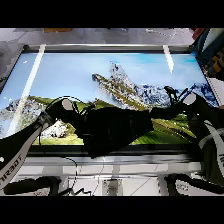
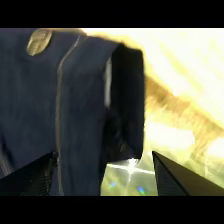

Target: Fold the clothes and pants, and hang the long-sleeved shirts on hangers.

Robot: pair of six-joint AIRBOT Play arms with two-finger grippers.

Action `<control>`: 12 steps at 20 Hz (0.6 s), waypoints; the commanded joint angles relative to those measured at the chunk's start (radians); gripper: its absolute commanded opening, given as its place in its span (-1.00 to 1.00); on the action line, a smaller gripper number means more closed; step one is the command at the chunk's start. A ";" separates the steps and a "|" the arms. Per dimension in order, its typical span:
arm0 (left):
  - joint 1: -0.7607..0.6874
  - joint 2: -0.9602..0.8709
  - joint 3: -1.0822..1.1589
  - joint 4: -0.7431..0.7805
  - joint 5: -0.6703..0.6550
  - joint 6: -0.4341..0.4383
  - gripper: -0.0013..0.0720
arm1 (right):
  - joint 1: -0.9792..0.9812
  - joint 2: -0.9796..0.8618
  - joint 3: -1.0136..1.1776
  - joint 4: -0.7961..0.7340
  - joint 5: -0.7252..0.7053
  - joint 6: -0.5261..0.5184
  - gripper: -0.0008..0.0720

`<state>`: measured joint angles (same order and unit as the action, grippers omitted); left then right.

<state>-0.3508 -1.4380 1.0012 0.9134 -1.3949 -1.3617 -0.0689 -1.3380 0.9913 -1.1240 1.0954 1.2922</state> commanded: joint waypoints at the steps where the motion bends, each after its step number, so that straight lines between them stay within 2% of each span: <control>1: -0.009 -0.001 -0.006 -0.032 0.039 0.000 0.89 | 0.000 -0.124 0.072 0.000 0.008 0.034 0.83; 5: -0.009 -0.001 -0.006 -0.031 0.046 0.001 0.89 | 0.000 -0.282 0.196 0.001 0.142 -0.027 0.83; 8: -0.009 -0.001 -0.006 -0.031 0.049 0.001 0.89 | -0.009 -0.324 0.218 0.003 0.150 -0.116 0.82; 9: -0.009 -0.001 -0.006 -0.028 0.050 0.001 0.89 | -0.022 -0.332 0.218 0.007 0.151 -0.127 0.76; 12: -0.009 -0.004 -0.006 -0.013 0.057 0.008 0.89 | -0.056 -0.352 0.218 0.101 0.198 -0.193 0.74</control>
<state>-0.3588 -1.4399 0.9951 0.8879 -1.3472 -1.3594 -0.1009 -1.6608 1.1988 -1.0916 1.2442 1.1732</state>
